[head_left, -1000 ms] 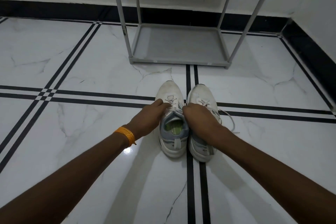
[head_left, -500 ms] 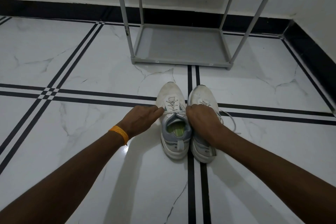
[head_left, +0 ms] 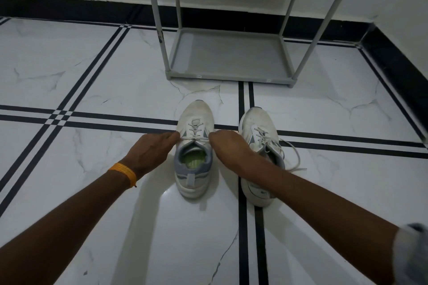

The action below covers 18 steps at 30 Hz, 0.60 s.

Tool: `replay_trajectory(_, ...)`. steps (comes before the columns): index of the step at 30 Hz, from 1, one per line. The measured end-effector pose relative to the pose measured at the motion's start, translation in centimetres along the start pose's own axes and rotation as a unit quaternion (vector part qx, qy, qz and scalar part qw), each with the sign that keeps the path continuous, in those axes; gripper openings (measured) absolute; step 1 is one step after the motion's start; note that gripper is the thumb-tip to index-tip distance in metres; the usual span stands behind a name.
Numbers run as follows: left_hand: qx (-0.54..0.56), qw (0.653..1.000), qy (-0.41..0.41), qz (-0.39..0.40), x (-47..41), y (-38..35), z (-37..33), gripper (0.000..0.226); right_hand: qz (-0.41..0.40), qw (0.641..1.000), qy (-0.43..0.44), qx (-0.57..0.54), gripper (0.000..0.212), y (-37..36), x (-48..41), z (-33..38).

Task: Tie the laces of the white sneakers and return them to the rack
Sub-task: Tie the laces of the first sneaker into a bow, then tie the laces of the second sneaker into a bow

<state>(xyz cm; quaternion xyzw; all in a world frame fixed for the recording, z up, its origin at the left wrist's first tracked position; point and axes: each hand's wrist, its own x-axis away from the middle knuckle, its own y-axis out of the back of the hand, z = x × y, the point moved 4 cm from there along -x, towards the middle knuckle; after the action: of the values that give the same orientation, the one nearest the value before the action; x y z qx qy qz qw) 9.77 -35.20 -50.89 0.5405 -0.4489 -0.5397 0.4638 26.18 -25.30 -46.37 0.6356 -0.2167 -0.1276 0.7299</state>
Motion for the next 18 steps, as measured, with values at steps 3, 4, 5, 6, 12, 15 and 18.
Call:
replay_trajectory(3, -0.025, 0.998, 0.053, 0.031, 0.1, 1.0, 0.7, 0.018, -0.023, 0.995, 0.022, -0.099, 0.028, 0.1, -0.5, -0.1)
replay_trajectory(4, -0.059, 0.996, 0.060, 0.038, -0.4, 1.7, 0.7, 0.023, -0.047, 0.987, 0.004, -0.155, 0.030, 0.5, -0.3, -0.7)
replay_trajectory(5, -0.086, 0.993, 0.069, 0.041, -1.0, 2.5, 0.5, 0.027, -0.075, 0.973, -0.034, -0.217, 0.037, 1.0, 0.3, -1.8)
replay_trajectory(6, -0.092, 0.992, 0.078, 0.036, -1.6, 3.5, 0.1, 0.029, -0.107, 0.954, -0.080, -0.268, 0.042, 1.6, 1.2, -3.3)
replay_trajectory(12, 0.239, 0.963, 0.121, -0.017, -7.5, 7.2, -9.7, 0.021, -0.086, 0.920, -0.288, -0.251, 0.015, 2.8, 7.6, -12.3)
replay_trajectory(15, 0.318, 0.935, 0.135, 0.081, -10.0, 4.8, -14.9, 0.029, -0.023, 0.905, -0.305, -0.297, 0.018, 1.6, 9.1, -12.4)
replay_trajectory(18, 0.325, 0.926, 0.168, 0.089, -11.3, 2.8, -16.9, 0.026, -0.050, 0.901, -0.307, -0.304, 0.018, 1.2, 9.5, -12.2)
